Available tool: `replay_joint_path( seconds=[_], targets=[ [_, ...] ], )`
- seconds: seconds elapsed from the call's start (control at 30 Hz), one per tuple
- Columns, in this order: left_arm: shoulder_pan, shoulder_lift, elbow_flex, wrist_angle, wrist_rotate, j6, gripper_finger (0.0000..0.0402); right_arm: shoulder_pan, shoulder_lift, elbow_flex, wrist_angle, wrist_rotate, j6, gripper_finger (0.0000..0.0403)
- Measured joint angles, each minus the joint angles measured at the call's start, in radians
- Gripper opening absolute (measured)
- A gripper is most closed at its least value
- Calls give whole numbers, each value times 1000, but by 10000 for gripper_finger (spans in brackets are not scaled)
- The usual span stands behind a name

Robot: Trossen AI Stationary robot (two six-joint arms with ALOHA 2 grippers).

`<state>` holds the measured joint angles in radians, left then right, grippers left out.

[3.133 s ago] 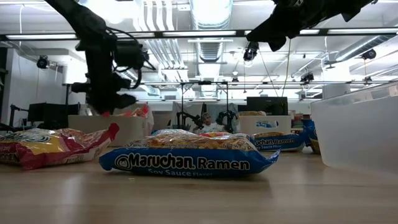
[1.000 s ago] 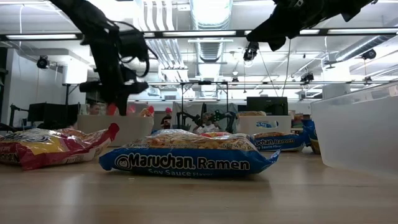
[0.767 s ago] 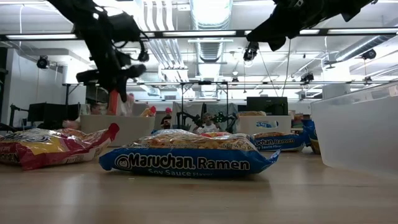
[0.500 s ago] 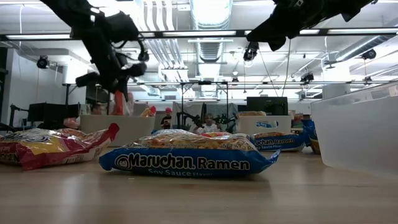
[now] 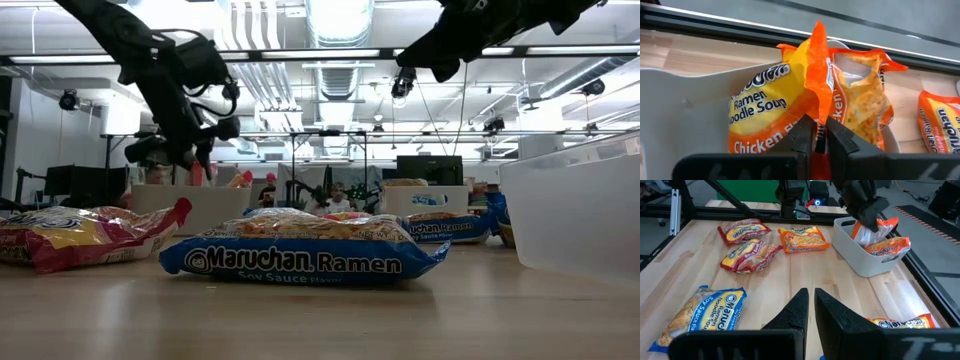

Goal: Sort Maruchan noodles
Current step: Put the orange noodle pack into the gray bin, then put the blue noodle pack into the white bin

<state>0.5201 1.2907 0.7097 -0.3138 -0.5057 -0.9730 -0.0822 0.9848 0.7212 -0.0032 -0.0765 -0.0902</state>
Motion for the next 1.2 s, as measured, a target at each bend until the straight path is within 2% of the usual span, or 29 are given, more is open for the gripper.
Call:
replay_joint_path(
  seconds=[0.47, 0.73, 0.97, 1.2],
  targets=[
    [-3, -27, 19, -12, 18, 107, 140, 0, 0, 0, 0, 0, 4, 22],
    [-46, -117, 55, -65, 18, 281, 173, 0, 0, 8, -1, 1, 43, 22],
    [-211, -216, 61, -61, 18, 463, 171, -1, 0, 23, 2, 2, 164, 22],
    [-463, -193, 61, 55, 17, 651, 164, -2, 18, 7, -3, 4, 411, 22]
  ],
)
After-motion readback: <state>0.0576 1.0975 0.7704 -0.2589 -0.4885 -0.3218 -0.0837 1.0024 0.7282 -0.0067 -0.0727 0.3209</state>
